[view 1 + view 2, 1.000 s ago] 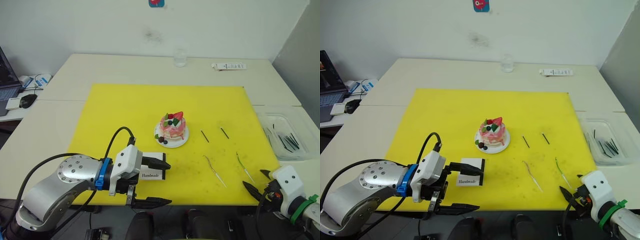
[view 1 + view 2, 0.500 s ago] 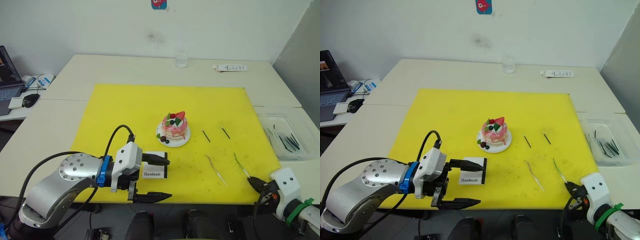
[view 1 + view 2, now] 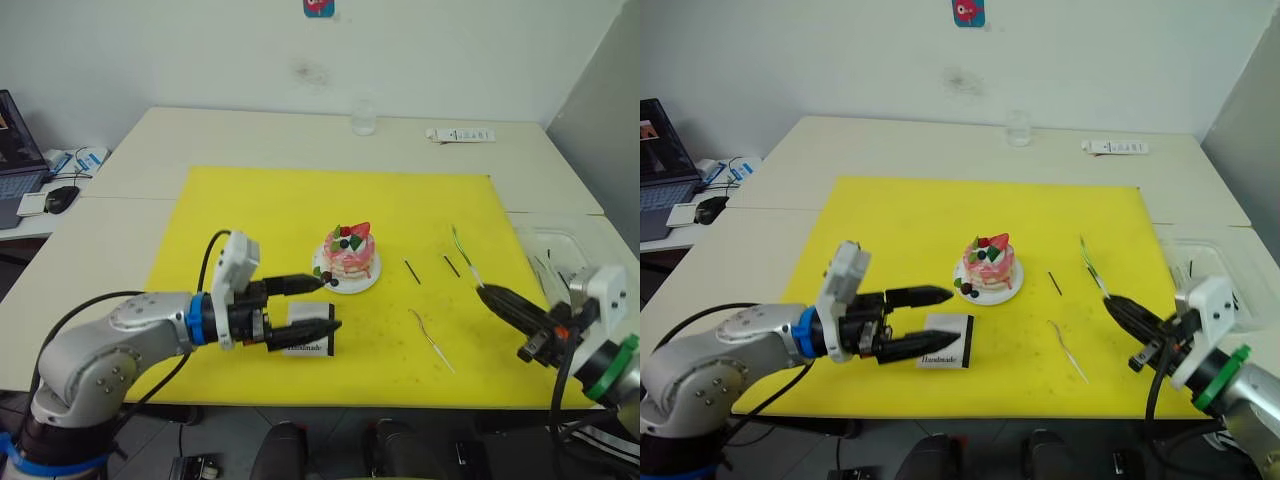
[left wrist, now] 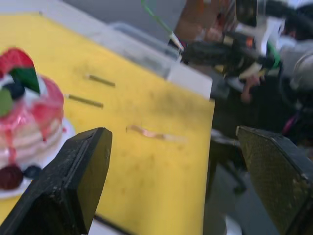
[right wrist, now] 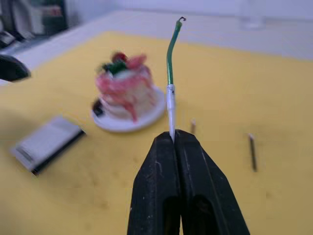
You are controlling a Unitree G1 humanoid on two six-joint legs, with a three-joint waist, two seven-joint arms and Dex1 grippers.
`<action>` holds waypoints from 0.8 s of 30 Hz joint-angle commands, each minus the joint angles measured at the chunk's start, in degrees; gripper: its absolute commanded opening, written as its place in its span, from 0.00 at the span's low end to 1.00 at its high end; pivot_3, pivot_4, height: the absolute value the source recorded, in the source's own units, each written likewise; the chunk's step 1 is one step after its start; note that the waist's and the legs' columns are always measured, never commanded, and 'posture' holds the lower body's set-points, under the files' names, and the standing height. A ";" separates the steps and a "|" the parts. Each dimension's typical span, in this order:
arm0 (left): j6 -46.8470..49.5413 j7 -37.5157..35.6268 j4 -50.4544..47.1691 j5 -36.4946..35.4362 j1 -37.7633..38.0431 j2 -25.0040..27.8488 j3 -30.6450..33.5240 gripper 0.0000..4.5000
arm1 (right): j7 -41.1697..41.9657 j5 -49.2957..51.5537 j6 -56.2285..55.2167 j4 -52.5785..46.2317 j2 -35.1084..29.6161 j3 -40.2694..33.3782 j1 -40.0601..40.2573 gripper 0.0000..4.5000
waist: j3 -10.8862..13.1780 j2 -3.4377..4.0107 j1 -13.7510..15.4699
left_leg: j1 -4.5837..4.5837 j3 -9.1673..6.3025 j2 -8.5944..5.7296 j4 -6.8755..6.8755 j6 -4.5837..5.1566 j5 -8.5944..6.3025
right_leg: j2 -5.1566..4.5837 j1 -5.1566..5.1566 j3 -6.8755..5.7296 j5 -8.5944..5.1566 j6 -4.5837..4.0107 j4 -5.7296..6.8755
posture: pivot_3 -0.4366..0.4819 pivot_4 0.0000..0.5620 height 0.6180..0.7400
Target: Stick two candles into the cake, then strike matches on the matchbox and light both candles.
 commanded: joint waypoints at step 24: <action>-5.77 26.44 6.49 -33.13 -9.05 -17.48 -4.84 1.00 | -19.66 38.66 0.05 11.09 0.37 22.08 -28.23 0.01 | 0.05 -0.11 0.04 | -0.17 -0.03 -0.07 -0.03 0.01 -0.01 | 0.20 -0.10 0.02 -0.06 0.17 -0.06 | 0.48 0.27 1.00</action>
